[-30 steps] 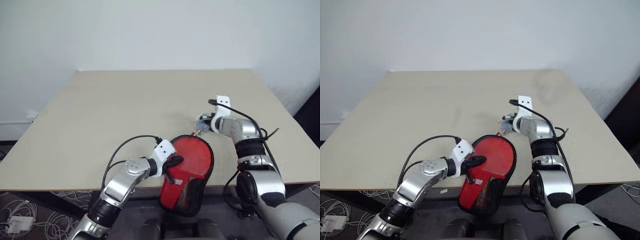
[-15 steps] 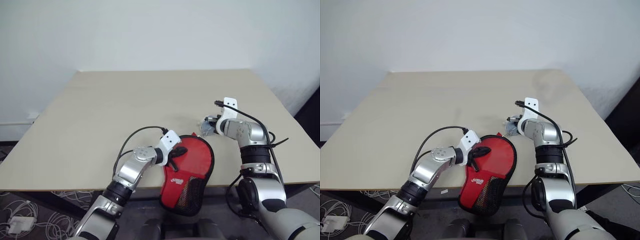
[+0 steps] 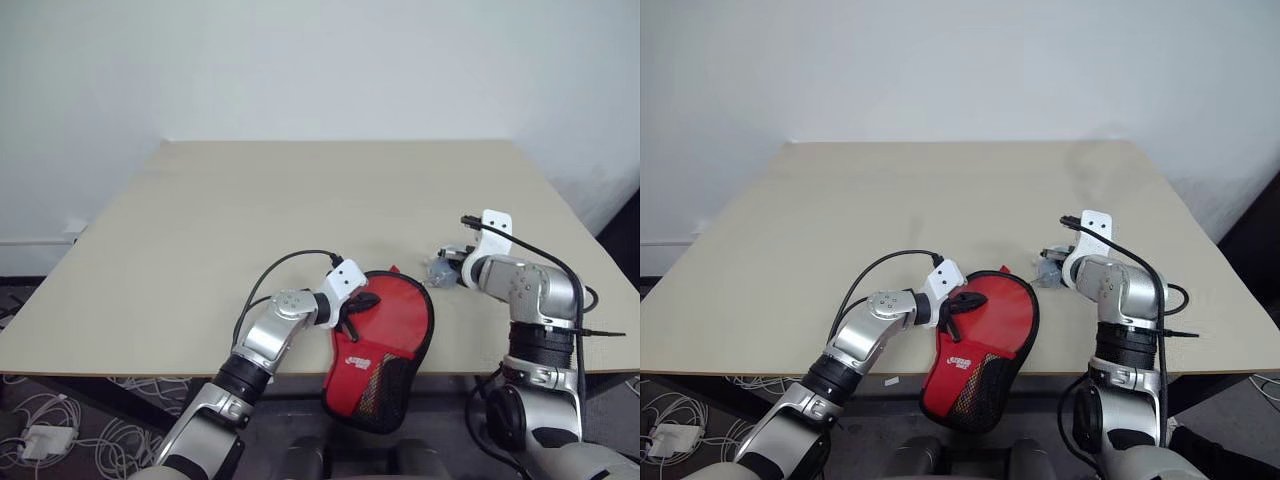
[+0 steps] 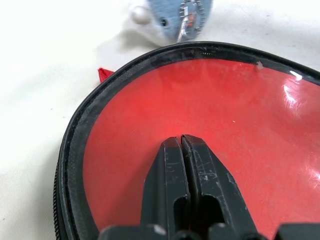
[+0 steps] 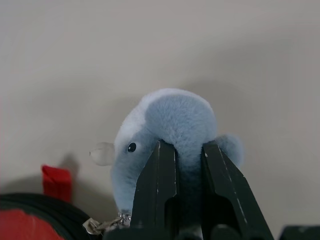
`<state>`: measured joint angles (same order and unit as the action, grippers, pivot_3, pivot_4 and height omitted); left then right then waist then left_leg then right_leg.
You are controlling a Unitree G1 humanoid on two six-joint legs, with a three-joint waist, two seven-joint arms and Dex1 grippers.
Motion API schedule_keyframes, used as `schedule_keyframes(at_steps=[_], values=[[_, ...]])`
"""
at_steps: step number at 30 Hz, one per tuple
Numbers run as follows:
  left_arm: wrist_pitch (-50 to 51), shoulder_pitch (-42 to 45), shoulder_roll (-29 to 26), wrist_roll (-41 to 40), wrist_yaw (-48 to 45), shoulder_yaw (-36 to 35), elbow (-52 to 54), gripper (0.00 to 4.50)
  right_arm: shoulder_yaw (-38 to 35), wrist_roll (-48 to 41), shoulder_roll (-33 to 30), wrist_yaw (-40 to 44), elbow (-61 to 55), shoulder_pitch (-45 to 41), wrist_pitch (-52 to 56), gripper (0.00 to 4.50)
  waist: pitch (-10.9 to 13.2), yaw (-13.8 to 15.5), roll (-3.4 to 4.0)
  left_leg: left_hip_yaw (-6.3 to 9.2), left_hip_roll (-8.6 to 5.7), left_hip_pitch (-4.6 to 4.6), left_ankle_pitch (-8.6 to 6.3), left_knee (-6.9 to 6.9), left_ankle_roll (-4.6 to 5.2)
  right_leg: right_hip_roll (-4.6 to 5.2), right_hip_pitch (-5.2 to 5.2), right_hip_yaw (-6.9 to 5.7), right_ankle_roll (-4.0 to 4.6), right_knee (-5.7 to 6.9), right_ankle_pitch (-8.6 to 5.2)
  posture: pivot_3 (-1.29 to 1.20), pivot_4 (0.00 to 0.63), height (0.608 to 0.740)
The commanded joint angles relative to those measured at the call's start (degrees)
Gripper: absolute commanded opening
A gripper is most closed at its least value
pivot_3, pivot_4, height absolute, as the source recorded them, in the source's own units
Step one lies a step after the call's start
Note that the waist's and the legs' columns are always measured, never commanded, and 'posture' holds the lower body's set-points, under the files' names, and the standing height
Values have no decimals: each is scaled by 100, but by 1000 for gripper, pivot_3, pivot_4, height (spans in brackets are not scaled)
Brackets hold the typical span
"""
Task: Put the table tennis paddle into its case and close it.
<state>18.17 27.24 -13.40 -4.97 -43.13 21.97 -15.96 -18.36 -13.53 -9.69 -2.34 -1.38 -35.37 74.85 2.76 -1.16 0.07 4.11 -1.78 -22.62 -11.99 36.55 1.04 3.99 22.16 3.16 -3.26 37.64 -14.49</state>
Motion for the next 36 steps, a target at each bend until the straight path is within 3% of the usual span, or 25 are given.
schedule_keyframes(at_steps=[1,7,11,18,27,36], values=[[101,-98,-43,241,-54,142,-290,0,-171,69,-246,-62,-519,-43,121,450,0,-2,0,-1,0,0,0,0,0,0,0,1,0,0,0,0,0,734],[90,-102,-3,270,-75,168,-302,0,152,-78,-445,290,-629,-129,454,2550,-3,-8,1,-7,3,3,-1,0,1,-2,0,5,-20,0,-12,0,0,734],[86,-109,39,304,-74,155,-310,0,700,-495,-1172,1189,-837,-358,679,3961,-5,-9,4,-12,7,5,-1,1,2,-4,0,8,-27,-2,-17,0,0,734],[53,-84,105,368,-82,111,-391,0,1657,-588,-2476,2558,-108,-1265,-285,3961,-8,-10,1,-17,12,5,-5,4,8,-6,-1,9,-32,-12,-21,0,0,734],[14,-61,186,422,-59,114,-437,0,2564,497,-2311,2988,2732,-1879,-2815,3961,-12,-9,-5,-21,13,6,-7,7,9,-5,-11,8,-32,-24,-20,0,0,734],[61,-118,180,442,-31,101,-313,0,2967,937,-2251,3570,3165,-1598,-3364,3961,-12,-8,-2,-19,12,5,-7,6,9,-6,-7,11,-26,-20,-16,0,0,734]])
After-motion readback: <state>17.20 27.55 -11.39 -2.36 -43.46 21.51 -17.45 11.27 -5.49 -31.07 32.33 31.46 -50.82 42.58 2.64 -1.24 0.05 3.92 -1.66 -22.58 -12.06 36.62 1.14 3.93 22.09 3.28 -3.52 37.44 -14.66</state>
